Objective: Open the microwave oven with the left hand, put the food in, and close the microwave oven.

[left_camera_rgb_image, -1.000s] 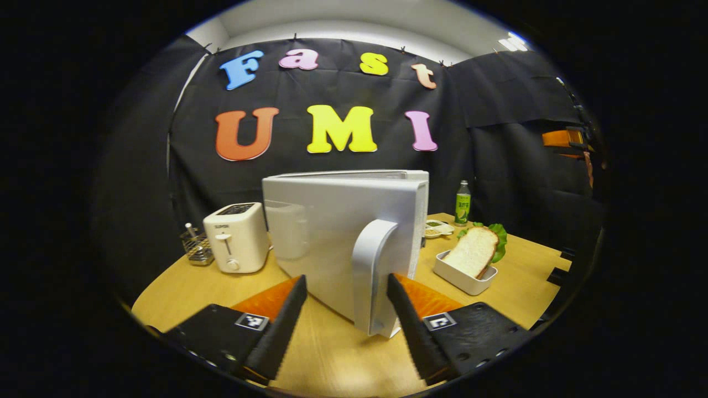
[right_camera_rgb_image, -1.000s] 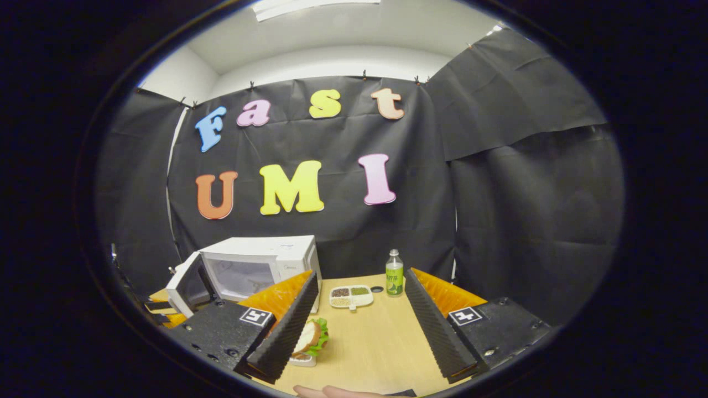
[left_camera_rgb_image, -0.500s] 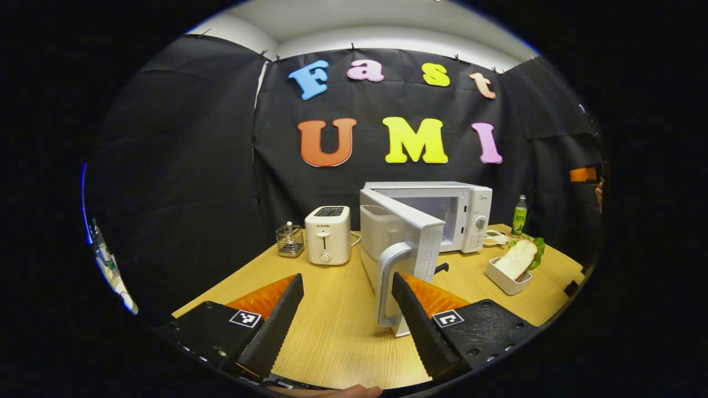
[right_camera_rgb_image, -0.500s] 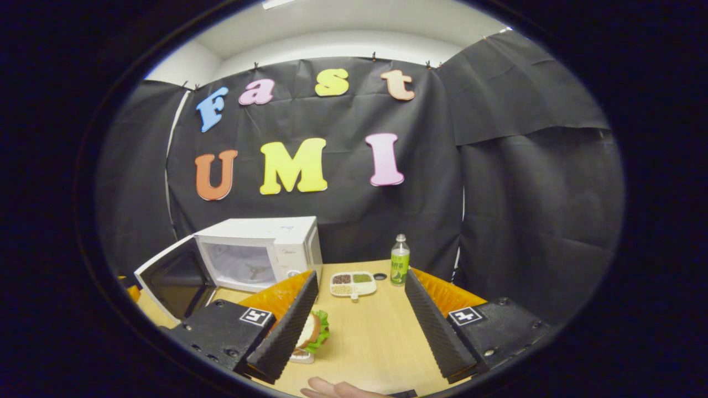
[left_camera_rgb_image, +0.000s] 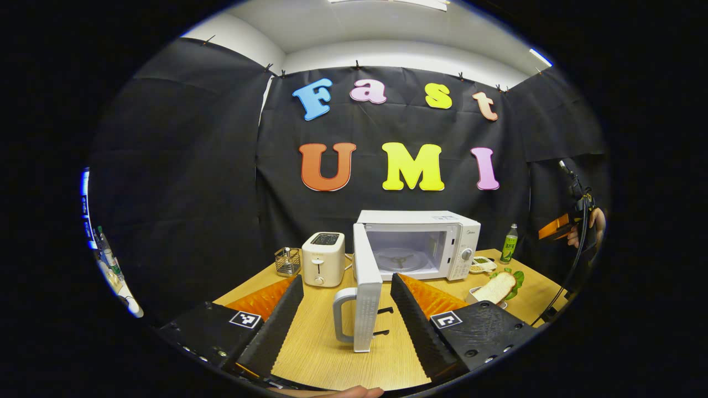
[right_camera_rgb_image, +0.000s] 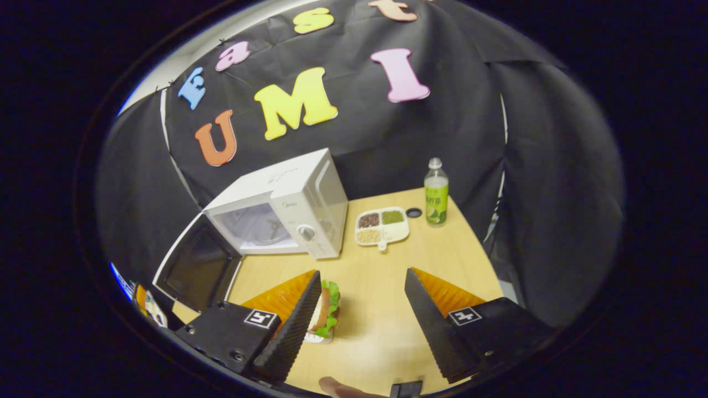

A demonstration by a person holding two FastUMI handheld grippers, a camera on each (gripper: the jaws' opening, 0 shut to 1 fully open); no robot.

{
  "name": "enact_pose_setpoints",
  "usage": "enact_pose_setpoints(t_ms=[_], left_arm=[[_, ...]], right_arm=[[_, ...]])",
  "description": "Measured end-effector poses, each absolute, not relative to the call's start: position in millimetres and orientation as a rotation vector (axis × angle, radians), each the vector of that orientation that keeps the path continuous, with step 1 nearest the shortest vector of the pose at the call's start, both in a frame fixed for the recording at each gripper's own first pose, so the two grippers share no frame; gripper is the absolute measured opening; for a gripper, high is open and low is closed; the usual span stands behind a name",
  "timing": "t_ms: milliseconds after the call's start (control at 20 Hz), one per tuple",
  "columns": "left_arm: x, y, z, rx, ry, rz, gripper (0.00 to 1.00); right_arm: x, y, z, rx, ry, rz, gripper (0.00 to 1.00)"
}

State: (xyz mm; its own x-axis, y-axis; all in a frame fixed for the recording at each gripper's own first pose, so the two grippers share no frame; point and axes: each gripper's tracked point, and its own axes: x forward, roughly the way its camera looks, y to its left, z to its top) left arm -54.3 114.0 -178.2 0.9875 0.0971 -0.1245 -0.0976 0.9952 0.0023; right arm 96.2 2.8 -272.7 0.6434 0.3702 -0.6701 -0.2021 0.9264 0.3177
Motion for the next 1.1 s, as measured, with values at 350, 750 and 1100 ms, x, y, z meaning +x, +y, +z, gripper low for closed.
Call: enact_pose_setpoints(t_ms=[350, 750, 1100], left_arm=[[-49, 96, -143, -0.002, 0.068, 0.160, 0.95], [-44, 88, -141, 0.020, 0.078, 0.214, 0.95], [-52, 89, -141, -0.010, 0.068, 0.227, 0.95]], right_arm=[[95, 44, -337, 0.356, 1.101, 0.585, 0.97], [84, 72, -373, 0.448, 1.271, 0.759, 0.93], [64, 73, -372, 0.519, 1.304, 0.794, 0.38]])
